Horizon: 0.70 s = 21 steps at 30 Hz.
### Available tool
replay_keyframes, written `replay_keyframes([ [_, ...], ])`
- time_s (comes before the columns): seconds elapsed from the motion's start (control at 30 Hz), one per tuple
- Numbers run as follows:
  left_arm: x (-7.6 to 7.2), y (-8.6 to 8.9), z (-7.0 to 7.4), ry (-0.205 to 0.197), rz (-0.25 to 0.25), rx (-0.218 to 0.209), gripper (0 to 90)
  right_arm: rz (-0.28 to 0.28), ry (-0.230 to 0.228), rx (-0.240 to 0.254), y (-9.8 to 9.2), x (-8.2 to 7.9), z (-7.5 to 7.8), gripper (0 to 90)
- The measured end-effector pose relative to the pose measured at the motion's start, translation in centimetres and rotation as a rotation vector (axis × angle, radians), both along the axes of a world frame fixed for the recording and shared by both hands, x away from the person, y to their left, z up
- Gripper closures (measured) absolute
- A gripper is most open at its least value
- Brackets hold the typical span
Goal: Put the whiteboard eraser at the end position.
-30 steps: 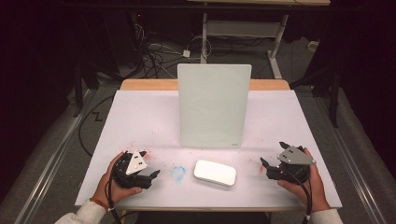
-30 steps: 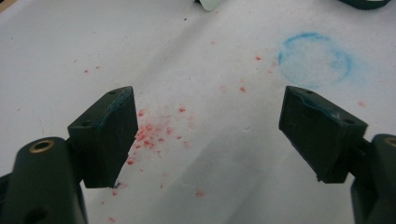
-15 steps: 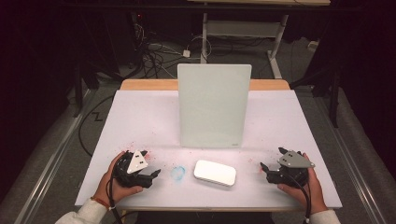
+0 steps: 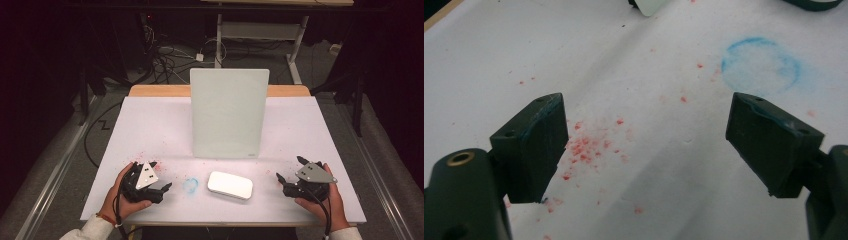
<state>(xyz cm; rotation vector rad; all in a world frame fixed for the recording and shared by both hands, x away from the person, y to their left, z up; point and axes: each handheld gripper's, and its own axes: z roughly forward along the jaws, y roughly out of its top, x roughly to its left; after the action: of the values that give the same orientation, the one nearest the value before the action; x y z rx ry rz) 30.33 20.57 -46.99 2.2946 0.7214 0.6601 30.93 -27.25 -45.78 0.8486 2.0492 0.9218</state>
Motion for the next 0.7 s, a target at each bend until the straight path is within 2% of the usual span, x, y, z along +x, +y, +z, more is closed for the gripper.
replay_keyframes([
  [0.13, 0.0, -0.2, 0.1, -0.010, -0.002, 0.011, 16.7, -0.003, -0.013, -0.001, -0.1, -0.2, 0.2, 16.5],
  [0.33, 0.2, -0.3, 0.0, -0.004, -0.004, 0.009, 16.7, 0.004, -0.025, 0.002, -0.4, -0.2, 0.3, 16.5],
  [0.7, 1.2, -0.5, -0.1, 0.008, -0.011, -0.015, 16.7, -0.010, -0.017, 0.000, -0.8, 0.1, 0.1, 16.5],
])
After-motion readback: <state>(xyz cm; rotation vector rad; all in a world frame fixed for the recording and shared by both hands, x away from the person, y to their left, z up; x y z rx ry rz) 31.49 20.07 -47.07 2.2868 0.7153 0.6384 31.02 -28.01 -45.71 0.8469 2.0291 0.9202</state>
